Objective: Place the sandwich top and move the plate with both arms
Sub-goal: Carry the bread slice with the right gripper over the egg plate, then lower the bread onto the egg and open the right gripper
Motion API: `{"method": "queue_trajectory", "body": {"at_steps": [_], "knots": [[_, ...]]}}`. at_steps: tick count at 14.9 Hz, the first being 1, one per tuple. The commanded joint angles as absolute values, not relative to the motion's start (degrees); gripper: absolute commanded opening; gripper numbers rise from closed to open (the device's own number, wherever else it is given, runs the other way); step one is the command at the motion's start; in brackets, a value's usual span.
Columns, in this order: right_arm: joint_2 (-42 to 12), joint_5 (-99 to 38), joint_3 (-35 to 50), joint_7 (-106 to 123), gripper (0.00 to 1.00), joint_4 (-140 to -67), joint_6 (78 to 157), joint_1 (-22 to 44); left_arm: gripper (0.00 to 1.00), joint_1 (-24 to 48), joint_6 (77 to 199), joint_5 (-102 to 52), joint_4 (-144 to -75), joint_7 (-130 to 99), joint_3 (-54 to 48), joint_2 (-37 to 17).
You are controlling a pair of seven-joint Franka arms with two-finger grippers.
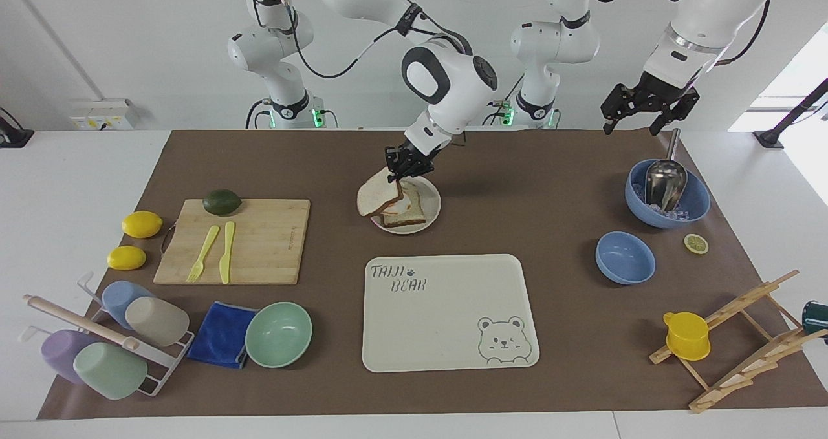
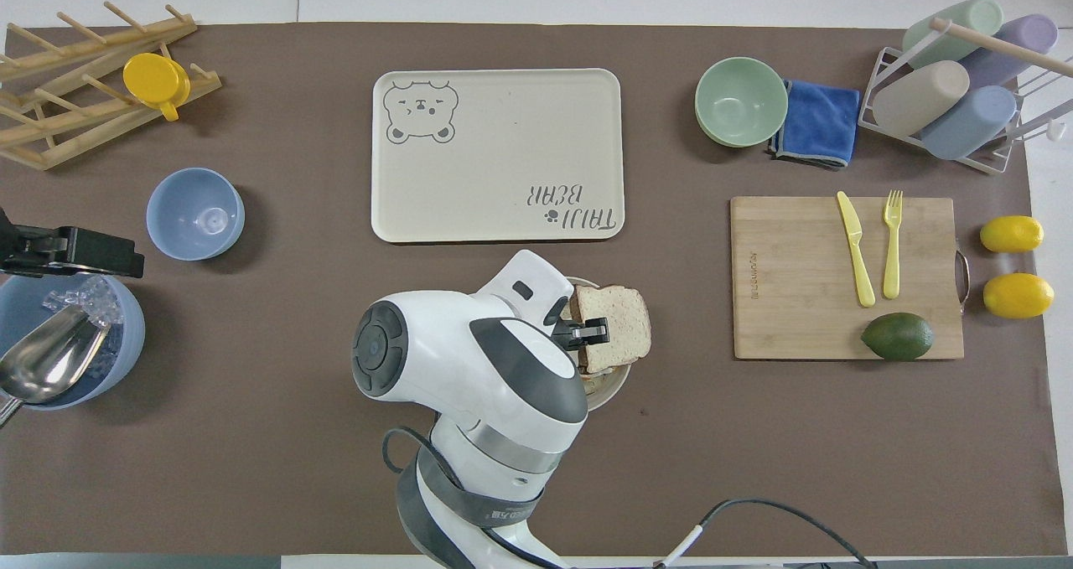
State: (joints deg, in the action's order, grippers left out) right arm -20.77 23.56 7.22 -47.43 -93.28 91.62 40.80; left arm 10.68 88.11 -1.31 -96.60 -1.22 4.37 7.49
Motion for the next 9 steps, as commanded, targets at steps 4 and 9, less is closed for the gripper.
{"method": "queue_trajectory", "body": {"at_steps": [4,9], "knots": [[-19.2,19.5,7.6,-52.4,0.00,-99.7,100.2,40.7,1.00,9.3,88.3,-1.1,-96.7,-1.1,4.0,8.2],[-18.6,17.9,7.6,-53.1,0.00,-102.5,104.1,40.5,1.00,9.3,88.3,-1.1,-96.7,-1.0,4.0,8.2]]}}
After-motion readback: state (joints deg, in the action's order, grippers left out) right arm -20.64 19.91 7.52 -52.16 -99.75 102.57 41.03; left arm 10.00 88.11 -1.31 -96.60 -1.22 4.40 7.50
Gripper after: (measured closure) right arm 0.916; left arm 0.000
